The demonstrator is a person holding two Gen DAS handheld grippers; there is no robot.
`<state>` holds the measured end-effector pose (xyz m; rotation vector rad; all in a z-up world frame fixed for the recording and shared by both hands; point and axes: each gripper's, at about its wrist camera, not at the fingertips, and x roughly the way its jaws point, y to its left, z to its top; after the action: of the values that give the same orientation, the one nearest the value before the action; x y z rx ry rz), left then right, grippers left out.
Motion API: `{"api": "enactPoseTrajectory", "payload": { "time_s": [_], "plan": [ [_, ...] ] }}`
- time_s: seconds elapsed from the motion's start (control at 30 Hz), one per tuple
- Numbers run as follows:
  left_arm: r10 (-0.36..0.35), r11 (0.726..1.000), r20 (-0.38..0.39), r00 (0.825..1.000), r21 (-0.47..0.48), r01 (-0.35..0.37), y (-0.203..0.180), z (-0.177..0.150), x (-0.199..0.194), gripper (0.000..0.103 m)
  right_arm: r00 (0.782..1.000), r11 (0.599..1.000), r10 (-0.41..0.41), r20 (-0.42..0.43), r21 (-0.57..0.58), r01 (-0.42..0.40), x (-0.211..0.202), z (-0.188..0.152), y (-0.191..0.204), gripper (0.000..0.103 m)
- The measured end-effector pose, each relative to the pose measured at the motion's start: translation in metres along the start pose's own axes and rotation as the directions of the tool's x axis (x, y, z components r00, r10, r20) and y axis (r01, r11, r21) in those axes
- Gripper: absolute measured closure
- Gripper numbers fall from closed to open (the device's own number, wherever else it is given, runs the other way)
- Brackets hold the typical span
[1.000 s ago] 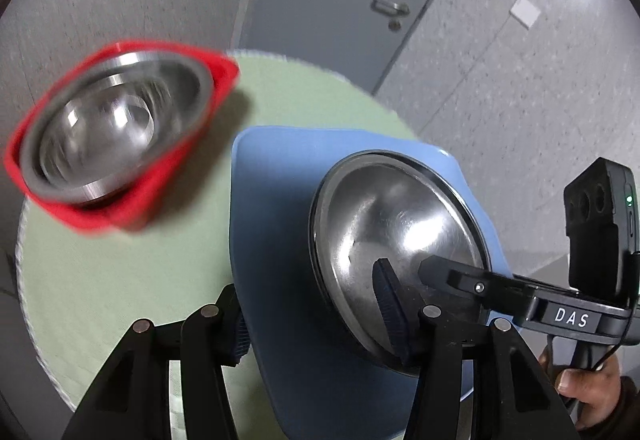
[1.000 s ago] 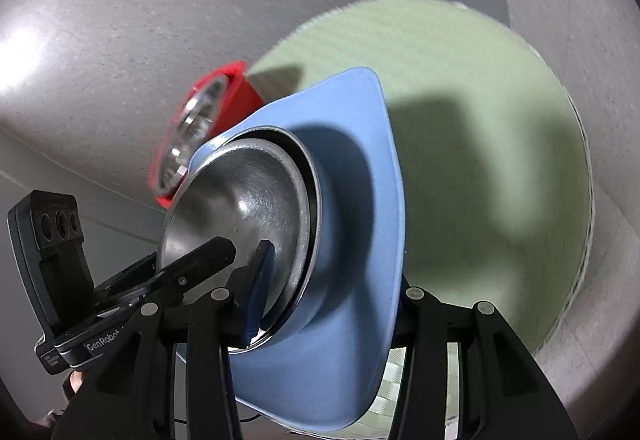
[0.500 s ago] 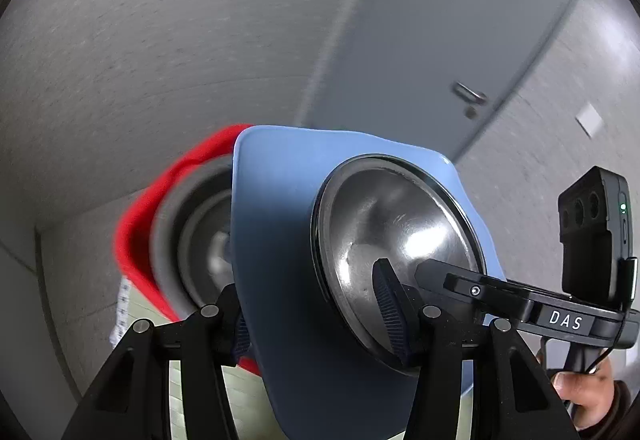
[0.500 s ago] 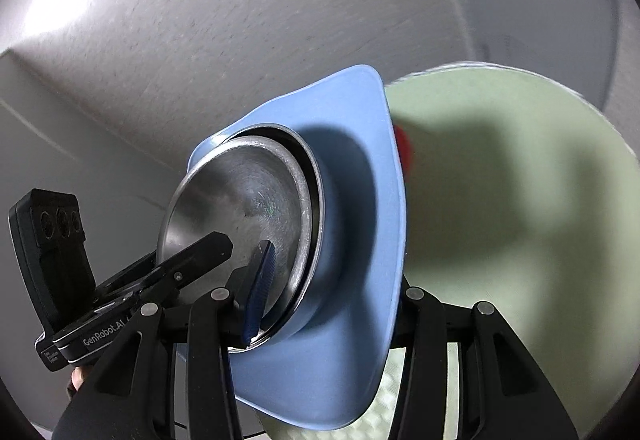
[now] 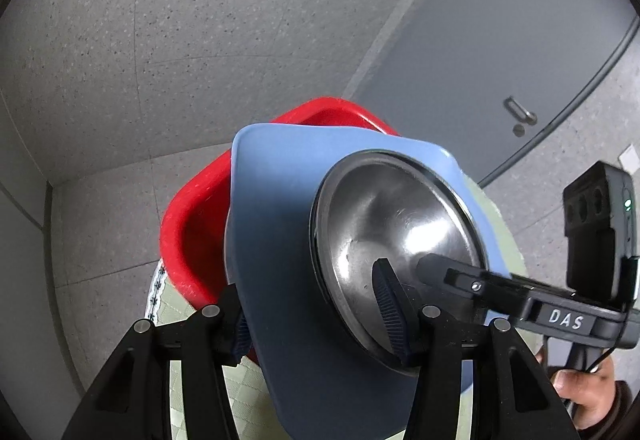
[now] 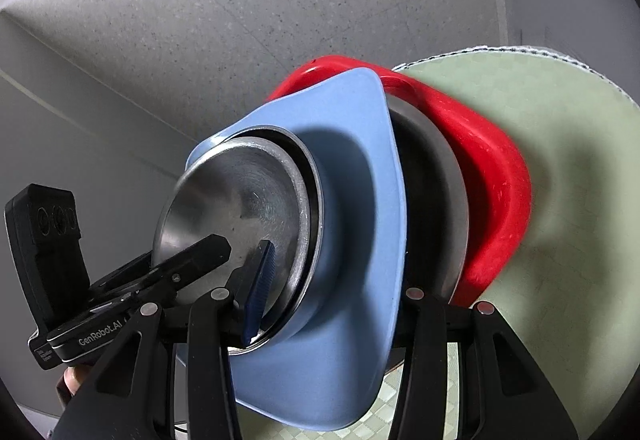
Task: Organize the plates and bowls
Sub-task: 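Lift the blue plate with its bowls and lower it onto the red basin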
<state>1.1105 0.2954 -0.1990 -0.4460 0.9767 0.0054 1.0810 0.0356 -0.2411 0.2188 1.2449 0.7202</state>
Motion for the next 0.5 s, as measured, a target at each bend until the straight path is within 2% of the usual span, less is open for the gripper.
{"api": "enactPoseTrajectory", "payload": {
  "time_s": [0.2,0.37,0.5],
  "plan": [
    [0.022,1.000,-0.002,1.000,0.011,-0.021,-0.019,0.014,0.017,0.053,1.000,0.999,-0.016,0.025,-0.034,0.017,0.008,0.005,0.007,0.055],
    [0.031,0.999,-0.005,1.000,0.015,-0.031,-0.028,0.011,0.025,0.040,0.999,0.999,0.007,0.035,-0.034,-0.005,0.007,-0.002,0.006,0.042],
    [0.032,0.999,-0.010,0.999,0.021,-0.032,-0.034,0.008,0.024,0.035,0.999,0.999,0.002,0.036,-0.036,-0.001,0.003,-0.008,0.008,0.039]
  ]
}}
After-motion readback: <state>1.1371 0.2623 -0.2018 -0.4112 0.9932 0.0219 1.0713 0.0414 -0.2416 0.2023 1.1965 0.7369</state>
